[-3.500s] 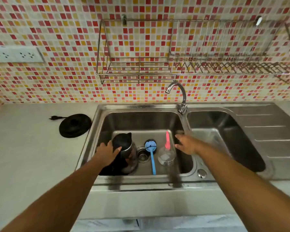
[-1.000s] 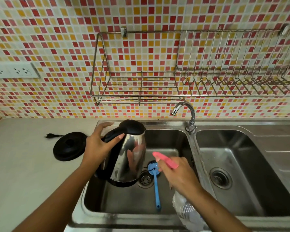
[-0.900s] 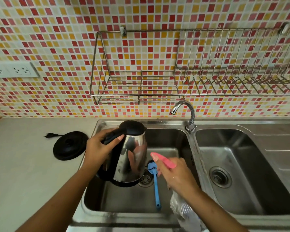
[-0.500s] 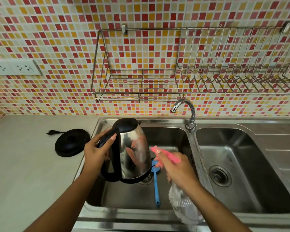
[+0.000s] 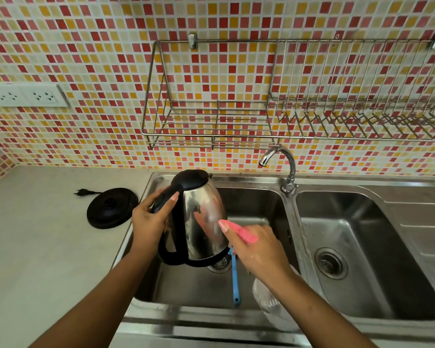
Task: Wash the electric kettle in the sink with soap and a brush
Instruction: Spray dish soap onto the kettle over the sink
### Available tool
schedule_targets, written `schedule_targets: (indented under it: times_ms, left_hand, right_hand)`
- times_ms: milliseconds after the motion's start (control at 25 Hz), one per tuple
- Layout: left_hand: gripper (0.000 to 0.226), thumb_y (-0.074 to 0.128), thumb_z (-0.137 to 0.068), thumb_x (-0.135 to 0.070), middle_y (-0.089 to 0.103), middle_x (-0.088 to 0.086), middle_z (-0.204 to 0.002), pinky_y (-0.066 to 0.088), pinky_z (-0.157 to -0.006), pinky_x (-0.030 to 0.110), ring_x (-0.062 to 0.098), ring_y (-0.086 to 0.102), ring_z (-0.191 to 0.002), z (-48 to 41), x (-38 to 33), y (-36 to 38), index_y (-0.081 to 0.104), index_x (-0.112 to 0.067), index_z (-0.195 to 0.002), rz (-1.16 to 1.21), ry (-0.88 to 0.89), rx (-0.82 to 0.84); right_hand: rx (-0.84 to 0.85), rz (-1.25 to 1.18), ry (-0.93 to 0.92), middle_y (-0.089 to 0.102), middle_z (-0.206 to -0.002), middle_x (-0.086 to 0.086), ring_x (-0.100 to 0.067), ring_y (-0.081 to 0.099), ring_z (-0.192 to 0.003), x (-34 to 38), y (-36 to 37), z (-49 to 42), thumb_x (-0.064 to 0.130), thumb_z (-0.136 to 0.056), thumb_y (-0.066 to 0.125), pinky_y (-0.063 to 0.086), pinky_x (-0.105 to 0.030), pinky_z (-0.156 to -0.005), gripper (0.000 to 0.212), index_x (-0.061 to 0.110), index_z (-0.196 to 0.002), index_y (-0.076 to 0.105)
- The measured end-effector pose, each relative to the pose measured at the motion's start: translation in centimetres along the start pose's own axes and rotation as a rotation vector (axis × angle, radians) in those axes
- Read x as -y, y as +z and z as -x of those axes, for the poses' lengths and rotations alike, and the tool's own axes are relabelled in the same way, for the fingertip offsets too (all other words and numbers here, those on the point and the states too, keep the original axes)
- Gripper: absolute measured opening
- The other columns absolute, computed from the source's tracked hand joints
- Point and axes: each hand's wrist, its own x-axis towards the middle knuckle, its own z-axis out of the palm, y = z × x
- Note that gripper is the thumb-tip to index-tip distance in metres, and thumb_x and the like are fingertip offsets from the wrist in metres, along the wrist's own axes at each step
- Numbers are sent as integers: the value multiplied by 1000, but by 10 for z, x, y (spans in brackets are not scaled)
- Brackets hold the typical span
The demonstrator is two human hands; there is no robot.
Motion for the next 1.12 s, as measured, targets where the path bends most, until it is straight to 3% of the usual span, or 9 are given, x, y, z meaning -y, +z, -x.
schedule_targets:
  times_ms: [120, 320, 440, 520, 680, 760, 840, 960, 1120]
  left_hand:
    - [27, 74, -83, -13, 76, -9, -99, 56, -81, 17, 8, 71, -97, 0, 0, 0, 71, -21, -109, -3, -10, -15]
    - [28, 73, -84, -15, 75, -2, -97, 58, -82, 23, 12, 71, -86, -1, -4, 0, 71, -21, -111, -7, -17, -26]
    - [27, 72, -85, -14, 74, 2, -99, 56, -90, 33, 19, 71, -89, -3, -6, -1, 71, -19, -111, 6, -30, -36]
    - [27, 72, -85, -15, 74, 6, -102, 54, -94, 44, 31, 69, -97, -5, -6, -4, 71, -17, -112, 17, -43, -50]
    - [34, 72, -85, -17, 67, 29, -107, 46, -92, 64, 57, 55, -102, -10, -2, -10, 69, -11, -118, 14, -48, -58]
    - [36, 73, -83, -20, 68, 26, -108, 45, -94, 66, 55, 58, -102, -11, -2, -14, 69, -11, -119, 32, -53, -62]
    - [36, 71, -84, -19, 66, 29, -102, 44, -93, 66, 59, 53, -104, -12, -3, -16, 68, -12, -119, 47, -62, -61]
    - [34, 69, -87, -15, 57, 38, -96, 40, -87, 70, 66, 44, -101, -13, -7, -18, 67, -9, -120, 60, -58, -38]
    - [34, 69, -87, -15, 54, 42, -92, 49, -75, 64, 65, 40, -97, -13, -11, -15, 67, -8, -120, 45, -43, -15]
  right_hand:
    - [-9, 33, -4, 58, -55, 1, -20, 62, -62, 5, 1, -1, 79, -83, 30, 51, -34, -57, 72, 18, -70, 66]
    - [15, 48, -41, 48, -51, 3, -21, 57, -60, 5, -2, 0, 78, -83, 31, 44, -34, -53, 68, 20, -50, 46]
    - [39, 65, -1, 55, -50, -1, -17, 62, -55, -1, 0, 0, 83, -80, 28, 52, -34, -53, 74, 24, -72, 72]
    - [36, 1, 33, 60, -51, -8, -19, 63, -50, -6, -3, 2, 82, -78, 32, 54, -36, -53, 71, 26, -85, 77]
    - [128, -169, 82, 68, -60, -15, -14, 62, -43, -4, -14, 2, 67, -84, 49, 57, -35, -57, 42, 42, -51, 58]
    - [195, -185, 134, 69, -62, -15, -8, 55, -35, -9, -13, 2, 72, -82, 47, 55, -31, -45, 39, 43, -64, 67]
    - [200, -167, 185, 68, -60, -12, -11, 56, -36, -15, -13, 2, 81, -76, 41, 53, -29, -42, 53, 42, -87, 74]
    - [191, -203, 197, 68, -59, -10, -11, 56, -36, -16, -18, 2, 83, -72, 43, 56, -33, -44, 53, 43, -88, 74]
    - [287, -223, 129, 70, -67, -17, -6, 49, -30, 2, -16, 0, 71, -80, 50, 54, -34, -45, 56, 24, -95, 77]
